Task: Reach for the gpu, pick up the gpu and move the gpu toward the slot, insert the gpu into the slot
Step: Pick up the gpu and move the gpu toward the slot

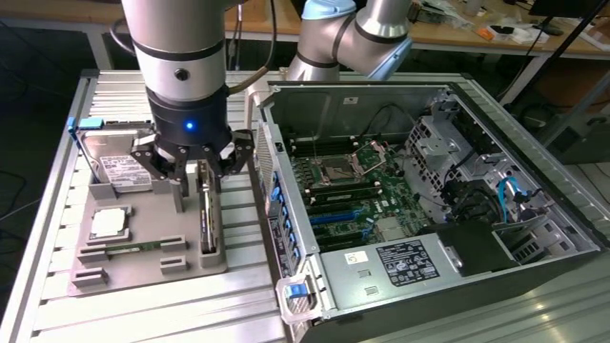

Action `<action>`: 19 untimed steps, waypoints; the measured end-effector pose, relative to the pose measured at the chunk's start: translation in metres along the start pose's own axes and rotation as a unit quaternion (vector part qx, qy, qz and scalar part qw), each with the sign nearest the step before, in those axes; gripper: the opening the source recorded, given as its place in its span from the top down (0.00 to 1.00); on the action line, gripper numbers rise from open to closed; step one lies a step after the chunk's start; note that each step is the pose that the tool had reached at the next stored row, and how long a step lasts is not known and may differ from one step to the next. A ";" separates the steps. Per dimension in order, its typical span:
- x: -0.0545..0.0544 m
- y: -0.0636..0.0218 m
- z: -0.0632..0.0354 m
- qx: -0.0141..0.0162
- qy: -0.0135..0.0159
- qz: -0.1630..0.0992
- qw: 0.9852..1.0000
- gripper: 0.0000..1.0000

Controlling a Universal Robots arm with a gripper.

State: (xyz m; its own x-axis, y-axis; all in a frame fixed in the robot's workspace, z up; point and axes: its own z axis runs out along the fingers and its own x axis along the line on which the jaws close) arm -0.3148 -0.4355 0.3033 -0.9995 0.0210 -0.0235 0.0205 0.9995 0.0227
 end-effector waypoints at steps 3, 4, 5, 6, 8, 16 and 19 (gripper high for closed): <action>0.000 -0.0004 0.0060 0.000 0.000 0.000 1.000 0.52; 0.000 -0.0006 0.0078 0.000 0.000 0.000 1.000 0.52; 0.000 -0.0008 0.0099 0.000 0.000 0.000 1.000 0.52; 0.000 -0.0010 0.0116 0.000 0.000 0.000 1.000 0.52; 0.000 -0.0013 0.0152 0.000 0.000 0.000 1.000 0.52; -0.001 -0.0020 0.0304 0.000 0.000 -0.003 1.000 0.52; -0.002 -0.0021 0.0364 0.000 0.001 -0.009 1.000 0.52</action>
State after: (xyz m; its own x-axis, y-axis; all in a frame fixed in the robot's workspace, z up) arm -0.3121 -0.4368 0.2669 -0.9998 0.0038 -0.0219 0.0033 0.9997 0.0228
